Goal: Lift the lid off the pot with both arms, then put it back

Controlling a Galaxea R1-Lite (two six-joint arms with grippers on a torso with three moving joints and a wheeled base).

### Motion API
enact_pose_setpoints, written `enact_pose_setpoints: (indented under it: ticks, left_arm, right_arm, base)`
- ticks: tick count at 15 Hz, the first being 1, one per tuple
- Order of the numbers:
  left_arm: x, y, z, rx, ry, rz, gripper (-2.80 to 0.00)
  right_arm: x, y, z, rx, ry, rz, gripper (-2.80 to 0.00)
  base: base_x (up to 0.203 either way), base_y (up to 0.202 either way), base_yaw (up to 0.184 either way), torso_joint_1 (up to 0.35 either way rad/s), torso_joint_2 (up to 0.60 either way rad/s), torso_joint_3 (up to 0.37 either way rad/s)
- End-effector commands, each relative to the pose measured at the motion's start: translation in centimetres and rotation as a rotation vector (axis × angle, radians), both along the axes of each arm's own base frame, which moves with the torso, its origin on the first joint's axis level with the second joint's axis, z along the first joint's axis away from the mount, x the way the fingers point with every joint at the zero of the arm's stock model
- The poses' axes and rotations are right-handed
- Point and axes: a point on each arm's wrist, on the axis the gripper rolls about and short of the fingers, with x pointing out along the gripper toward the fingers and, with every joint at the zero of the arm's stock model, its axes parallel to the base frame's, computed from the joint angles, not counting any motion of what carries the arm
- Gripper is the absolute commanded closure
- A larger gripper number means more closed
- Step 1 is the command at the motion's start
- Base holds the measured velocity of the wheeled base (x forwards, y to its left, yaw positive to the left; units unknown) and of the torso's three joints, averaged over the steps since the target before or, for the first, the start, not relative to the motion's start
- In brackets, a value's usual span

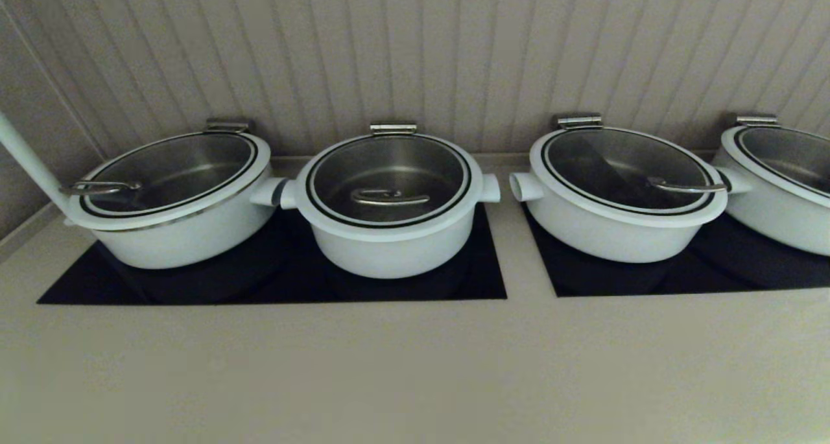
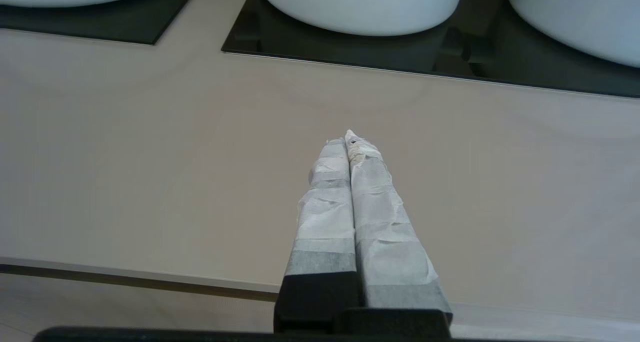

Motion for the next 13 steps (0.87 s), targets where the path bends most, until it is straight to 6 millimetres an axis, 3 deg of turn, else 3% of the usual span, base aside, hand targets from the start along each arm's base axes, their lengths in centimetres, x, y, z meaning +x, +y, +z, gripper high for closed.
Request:
enact_pose_setpoints:
  ticks: [1, 13]
  left_arm:
    - [0.00, 0.00, 0.00, 0.000, 0.000, 0.000, 0.00]
    - [0.00, 0.00, 0.00, 0.000, 0.000, 0.000, 0.00]
  right_arm:
    - [0.01, 0.00, 0.01, 0.005, 0.002, 0.001, 0.00]
    - [0.01, -0.09, 0.04, 0.090, 0.001, -0.040, 0.00]
  base:
    - [0.000, 0.000, 0.000, 0.000, 0.00, 0.000]
    - [0.000, 0.000, 0.000, 0.000, 0.00, 0.000]
